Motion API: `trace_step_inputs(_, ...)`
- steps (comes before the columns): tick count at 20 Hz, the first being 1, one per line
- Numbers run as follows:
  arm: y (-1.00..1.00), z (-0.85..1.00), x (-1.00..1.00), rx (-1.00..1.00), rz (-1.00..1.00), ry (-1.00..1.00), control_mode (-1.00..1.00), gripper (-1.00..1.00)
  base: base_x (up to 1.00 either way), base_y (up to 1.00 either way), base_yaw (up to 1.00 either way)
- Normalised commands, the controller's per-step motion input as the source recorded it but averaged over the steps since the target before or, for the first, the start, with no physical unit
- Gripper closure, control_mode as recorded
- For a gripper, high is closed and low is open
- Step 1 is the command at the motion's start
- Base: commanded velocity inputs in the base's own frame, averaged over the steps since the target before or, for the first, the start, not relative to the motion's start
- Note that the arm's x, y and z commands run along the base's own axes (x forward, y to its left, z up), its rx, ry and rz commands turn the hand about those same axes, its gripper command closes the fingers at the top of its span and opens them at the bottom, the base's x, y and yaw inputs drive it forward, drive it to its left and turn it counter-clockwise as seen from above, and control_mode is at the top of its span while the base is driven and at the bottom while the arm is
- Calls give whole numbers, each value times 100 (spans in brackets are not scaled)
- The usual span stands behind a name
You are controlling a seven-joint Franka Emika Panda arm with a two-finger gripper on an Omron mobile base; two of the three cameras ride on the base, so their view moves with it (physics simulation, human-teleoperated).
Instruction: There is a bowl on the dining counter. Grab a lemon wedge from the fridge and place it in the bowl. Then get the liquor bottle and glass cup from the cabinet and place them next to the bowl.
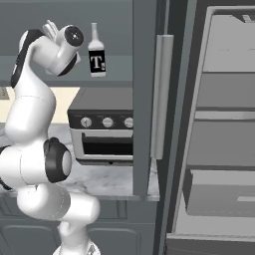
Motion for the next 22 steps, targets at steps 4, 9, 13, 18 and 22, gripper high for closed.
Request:
trace_step_inputs(4,0,-30,0,0,0,8,-100,-100,0,0,0)
trace_step_inputs(9,0,-39,-10,-5,0,8,-100,-100,0,0,0)
trace_step_inputs(13,0,-43,-21,-8,0,5,-100,-100,0,0,0)
trace_step_inputs(18,0,-45,-24,-9,0,1,-100,-100,0,0,0)
trace_step_inputs(22,0,-30,-2,-5,0,0,-100,-100,0,0,0)
